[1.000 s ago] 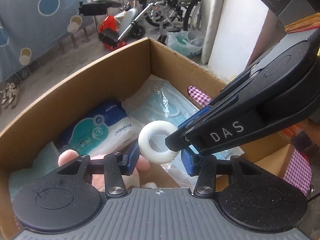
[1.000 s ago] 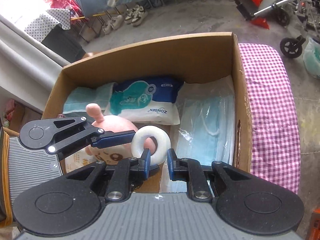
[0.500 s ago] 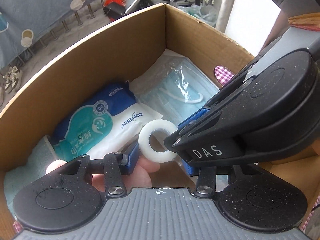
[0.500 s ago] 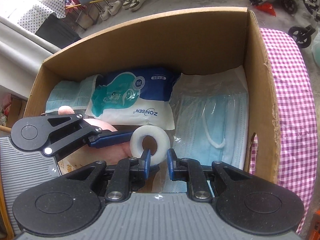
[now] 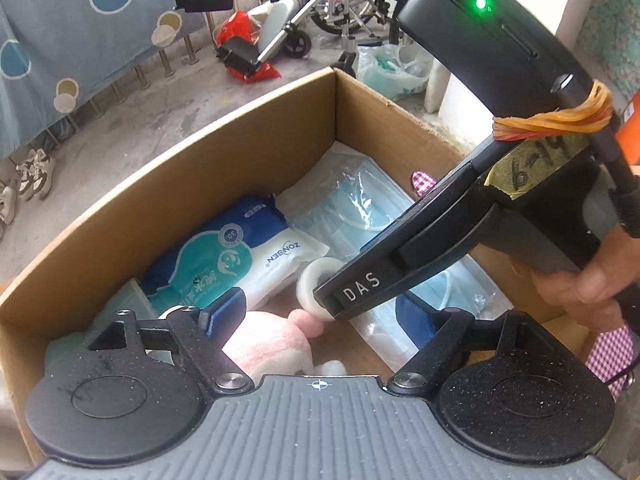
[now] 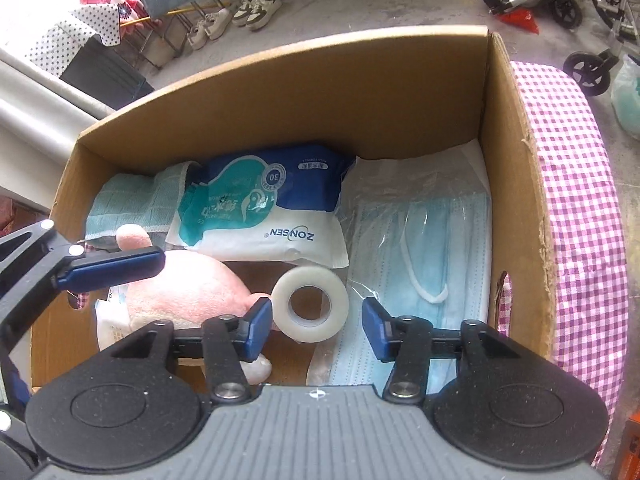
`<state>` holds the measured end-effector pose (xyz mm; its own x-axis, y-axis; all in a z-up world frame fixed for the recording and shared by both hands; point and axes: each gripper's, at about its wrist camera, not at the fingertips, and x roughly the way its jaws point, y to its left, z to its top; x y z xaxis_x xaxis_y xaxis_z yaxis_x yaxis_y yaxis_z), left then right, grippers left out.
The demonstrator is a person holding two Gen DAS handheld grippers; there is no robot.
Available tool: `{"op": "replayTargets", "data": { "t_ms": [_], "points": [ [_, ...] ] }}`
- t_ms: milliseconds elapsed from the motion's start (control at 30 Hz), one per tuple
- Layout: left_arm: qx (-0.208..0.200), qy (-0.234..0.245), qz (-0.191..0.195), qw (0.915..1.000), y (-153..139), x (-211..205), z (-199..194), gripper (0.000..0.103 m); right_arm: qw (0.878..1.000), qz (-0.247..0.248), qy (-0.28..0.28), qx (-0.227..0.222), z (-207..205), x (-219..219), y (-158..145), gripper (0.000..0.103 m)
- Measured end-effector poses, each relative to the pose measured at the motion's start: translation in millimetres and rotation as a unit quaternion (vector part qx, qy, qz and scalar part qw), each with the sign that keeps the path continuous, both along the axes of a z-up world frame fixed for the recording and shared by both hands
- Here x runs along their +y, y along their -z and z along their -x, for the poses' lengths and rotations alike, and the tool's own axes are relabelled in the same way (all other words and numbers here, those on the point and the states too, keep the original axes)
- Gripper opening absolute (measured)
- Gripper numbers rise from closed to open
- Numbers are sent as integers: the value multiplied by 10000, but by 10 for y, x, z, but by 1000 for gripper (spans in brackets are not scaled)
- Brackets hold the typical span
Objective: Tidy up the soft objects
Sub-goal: 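Move the right gripper to the tan round sponge on the table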
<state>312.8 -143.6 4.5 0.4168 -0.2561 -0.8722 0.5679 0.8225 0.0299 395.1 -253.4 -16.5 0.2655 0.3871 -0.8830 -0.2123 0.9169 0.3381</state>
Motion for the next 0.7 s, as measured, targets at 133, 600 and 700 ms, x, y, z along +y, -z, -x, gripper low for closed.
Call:
{"op": "replayTargets", "data": {
  "t_ms": [133, 600, 700],
  "points": [
    [-262, -108, 213, 9994, -294, 193, 172, 87, 9994, -11, 38, -333, 138, -18, -236, 53],
    [-1427, -272, 1163, 9825, -1118, 1103, 1751, 102, 9735, -1057, 24, -2030, 1743, -334, -1329, 53],
    [-1466, -360, 1152, 9818, -929, 1205, 2053, 102, 9656, -1311, 34, -2245, 2224, -362, -1254, 54]
  ]
}}
